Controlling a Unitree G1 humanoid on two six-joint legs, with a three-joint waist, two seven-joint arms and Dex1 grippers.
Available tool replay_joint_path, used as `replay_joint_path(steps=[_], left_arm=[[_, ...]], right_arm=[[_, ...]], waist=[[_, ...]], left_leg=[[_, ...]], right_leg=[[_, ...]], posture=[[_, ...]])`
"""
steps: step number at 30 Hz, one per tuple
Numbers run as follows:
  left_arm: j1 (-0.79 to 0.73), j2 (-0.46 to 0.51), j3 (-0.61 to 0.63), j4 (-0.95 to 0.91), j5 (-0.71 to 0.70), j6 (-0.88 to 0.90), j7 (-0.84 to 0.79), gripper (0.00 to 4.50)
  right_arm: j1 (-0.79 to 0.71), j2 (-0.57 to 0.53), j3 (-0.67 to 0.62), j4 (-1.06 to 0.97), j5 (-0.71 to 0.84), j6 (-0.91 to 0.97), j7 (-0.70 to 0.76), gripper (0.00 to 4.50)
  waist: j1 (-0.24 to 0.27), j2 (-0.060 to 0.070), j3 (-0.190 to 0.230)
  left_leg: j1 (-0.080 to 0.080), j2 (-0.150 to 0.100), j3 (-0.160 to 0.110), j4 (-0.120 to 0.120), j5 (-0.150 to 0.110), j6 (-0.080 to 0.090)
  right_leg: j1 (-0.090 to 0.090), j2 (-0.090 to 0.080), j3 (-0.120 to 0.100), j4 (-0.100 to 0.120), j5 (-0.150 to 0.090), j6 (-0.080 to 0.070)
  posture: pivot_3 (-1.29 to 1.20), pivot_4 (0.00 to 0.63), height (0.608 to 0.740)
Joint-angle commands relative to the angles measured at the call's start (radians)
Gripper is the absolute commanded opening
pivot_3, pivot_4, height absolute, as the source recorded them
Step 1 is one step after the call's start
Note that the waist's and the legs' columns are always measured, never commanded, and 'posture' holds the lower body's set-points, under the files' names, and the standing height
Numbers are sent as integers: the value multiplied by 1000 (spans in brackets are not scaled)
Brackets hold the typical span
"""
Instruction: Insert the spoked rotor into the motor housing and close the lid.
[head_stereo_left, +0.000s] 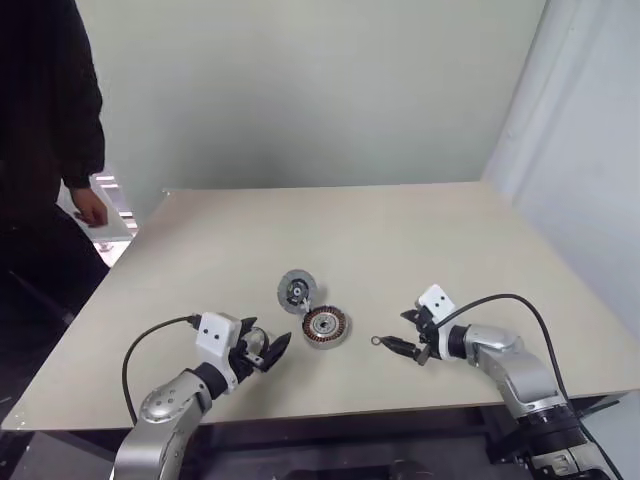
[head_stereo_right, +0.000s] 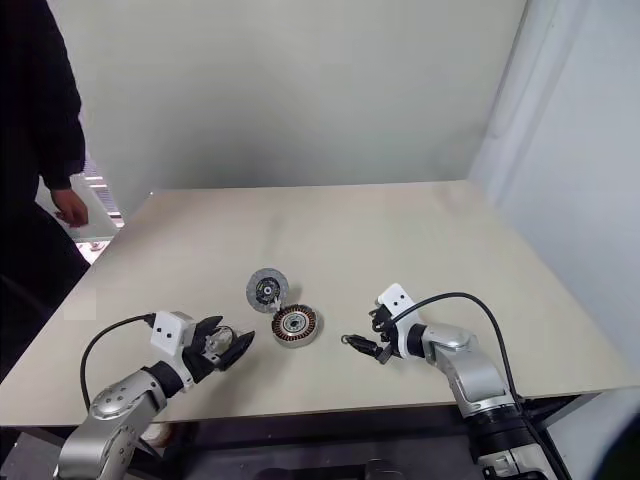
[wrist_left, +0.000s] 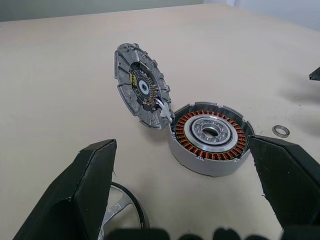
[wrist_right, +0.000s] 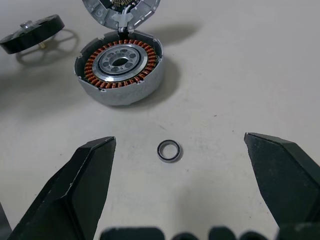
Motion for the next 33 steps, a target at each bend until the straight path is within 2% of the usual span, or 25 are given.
replay_joint_path(steps=[1,33], left_arm=[[-8,10,24,-45,-13,-9,-2,4476],[-20,6,-11,-49,-7,-1,-11,4476]], right_arm=[[-31,4,-15,-19,16,-15,-1,4500],[-36,59,-40,-11,21,-43,-71,4500]], waist=[[0,0,0],[0,0,0]], left_leg=[[0,0,0,0,0,0],[0,0,0,0,0,0]], right_leg=[[0,0,0,0,0,0],[0,0,0,0,0,0]], posture=[[0,0,740],[0,0,740]])
